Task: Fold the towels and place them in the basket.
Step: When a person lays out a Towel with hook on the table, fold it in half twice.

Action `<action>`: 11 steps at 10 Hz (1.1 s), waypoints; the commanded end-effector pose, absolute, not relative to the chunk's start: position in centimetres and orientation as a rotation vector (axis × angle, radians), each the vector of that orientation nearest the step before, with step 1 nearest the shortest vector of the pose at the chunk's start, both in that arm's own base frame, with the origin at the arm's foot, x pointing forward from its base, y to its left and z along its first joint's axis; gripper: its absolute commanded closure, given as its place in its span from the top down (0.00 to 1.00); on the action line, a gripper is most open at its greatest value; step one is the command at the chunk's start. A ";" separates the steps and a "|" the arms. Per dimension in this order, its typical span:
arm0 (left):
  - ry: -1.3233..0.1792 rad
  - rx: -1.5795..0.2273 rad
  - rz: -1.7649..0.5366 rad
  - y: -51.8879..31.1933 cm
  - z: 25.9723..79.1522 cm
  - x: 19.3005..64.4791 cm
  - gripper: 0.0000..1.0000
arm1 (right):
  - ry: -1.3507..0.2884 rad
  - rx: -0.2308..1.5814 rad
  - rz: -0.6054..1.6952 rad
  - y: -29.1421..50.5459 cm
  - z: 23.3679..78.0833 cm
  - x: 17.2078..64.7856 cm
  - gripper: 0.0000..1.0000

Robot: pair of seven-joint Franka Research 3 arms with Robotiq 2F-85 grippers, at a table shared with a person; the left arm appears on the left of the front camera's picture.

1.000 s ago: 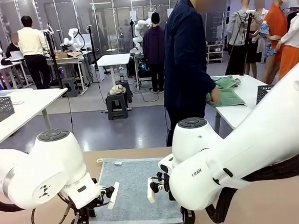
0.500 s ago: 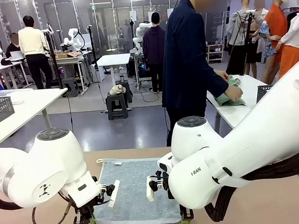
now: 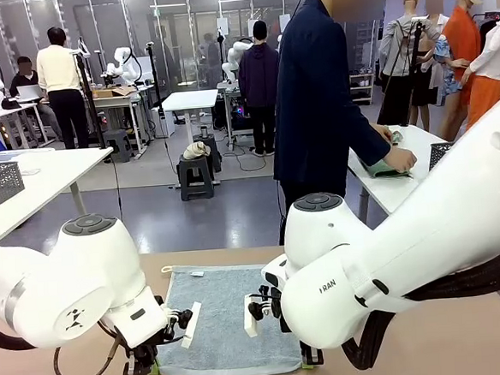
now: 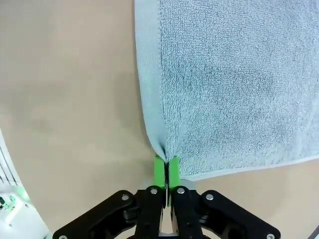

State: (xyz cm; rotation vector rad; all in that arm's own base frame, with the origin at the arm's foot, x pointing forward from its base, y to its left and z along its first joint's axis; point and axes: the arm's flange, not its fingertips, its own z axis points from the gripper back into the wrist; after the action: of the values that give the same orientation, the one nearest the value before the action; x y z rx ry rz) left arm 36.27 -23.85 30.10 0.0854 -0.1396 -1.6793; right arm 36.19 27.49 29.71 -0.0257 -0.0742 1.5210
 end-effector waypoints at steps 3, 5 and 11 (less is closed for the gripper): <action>-0.140 0.085 -1.679 -23.8 30.1 36.3 0.00 | -0.076 -0.021 1.515 27.5 29.7 36.2 0.00; -0.140 0.085 -1.679 -23.8 30.1 36.3 0.00 | -0.076 -0.021 1.515 27.5 29.7 36.2 0.00; -0.231 0.088 -1.656 -22.8 35.4 36.8 0.03 | -0.098 -0.052 1.574 27.4 34.3 37.4 0.04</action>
State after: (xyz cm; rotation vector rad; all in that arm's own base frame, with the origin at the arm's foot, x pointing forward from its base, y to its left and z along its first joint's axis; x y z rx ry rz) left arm 36.75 -23.47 33.39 0.1058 -0.2147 -1.6507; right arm 36.87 27.85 32.53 -0.0416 -0.0975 1.5359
